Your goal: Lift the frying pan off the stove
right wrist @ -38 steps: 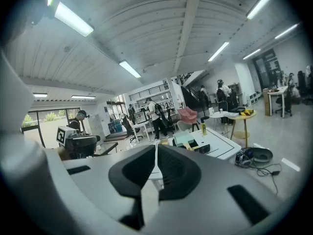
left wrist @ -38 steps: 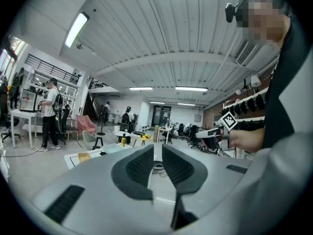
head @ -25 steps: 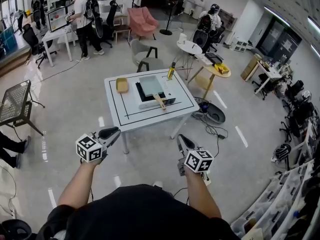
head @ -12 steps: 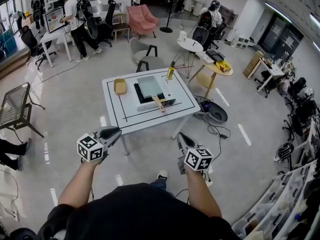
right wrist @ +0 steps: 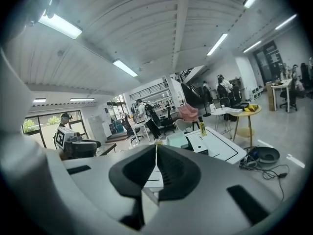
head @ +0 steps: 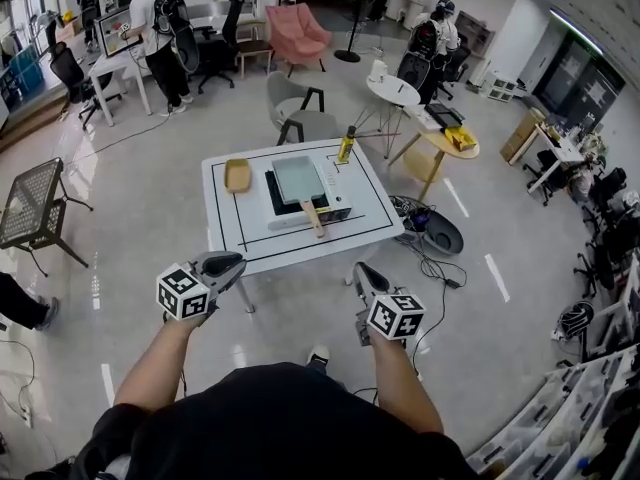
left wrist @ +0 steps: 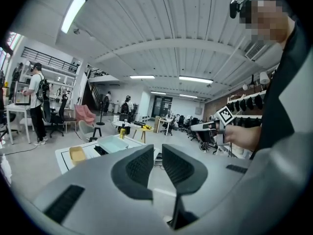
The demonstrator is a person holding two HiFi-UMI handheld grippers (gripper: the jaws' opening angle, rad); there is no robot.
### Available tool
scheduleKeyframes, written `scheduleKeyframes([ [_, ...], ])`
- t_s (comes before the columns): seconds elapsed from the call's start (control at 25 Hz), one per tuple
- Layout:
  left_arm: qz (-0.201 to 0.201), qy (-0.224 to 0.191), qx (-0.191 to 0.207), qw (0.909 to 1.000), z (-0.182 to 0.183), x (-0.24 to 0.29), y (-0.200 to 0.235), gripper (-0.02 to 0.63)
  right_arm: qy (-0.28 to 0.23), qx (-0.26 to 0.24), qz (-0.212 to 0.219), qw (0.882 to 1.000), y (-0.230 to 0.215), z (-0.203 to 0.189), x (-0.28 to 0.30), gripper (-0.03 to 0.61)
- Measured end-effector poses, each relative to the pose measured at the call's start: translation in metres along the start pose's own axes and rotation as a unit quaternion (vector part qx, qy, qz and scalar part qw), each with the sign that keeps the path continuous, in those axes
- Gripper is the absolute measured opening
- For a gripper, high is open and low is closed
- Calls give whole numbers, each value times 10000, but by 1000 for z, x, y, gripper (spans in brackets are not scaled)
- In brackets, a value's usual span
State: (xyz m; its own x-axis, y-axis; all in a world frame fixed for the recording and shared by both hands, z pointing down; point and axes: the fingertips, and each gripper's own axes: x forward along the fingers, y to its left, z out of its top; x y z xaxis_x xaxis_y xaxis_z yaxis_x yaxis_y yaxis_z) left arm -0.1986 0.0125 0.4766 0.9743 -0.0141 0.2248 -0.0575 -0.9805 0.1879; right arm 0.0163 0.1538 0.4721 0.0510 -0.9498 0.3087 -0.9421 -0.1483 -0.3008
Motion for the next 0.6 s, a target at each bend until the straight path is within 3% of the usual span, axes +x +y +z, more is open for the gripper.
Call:
scheduleKeyframes([
  [0.6, 356, 94, -235, 9990, 14, 94, 17, 60, 322, -121, 375, 9987, -87, 27, 52, 12],
])
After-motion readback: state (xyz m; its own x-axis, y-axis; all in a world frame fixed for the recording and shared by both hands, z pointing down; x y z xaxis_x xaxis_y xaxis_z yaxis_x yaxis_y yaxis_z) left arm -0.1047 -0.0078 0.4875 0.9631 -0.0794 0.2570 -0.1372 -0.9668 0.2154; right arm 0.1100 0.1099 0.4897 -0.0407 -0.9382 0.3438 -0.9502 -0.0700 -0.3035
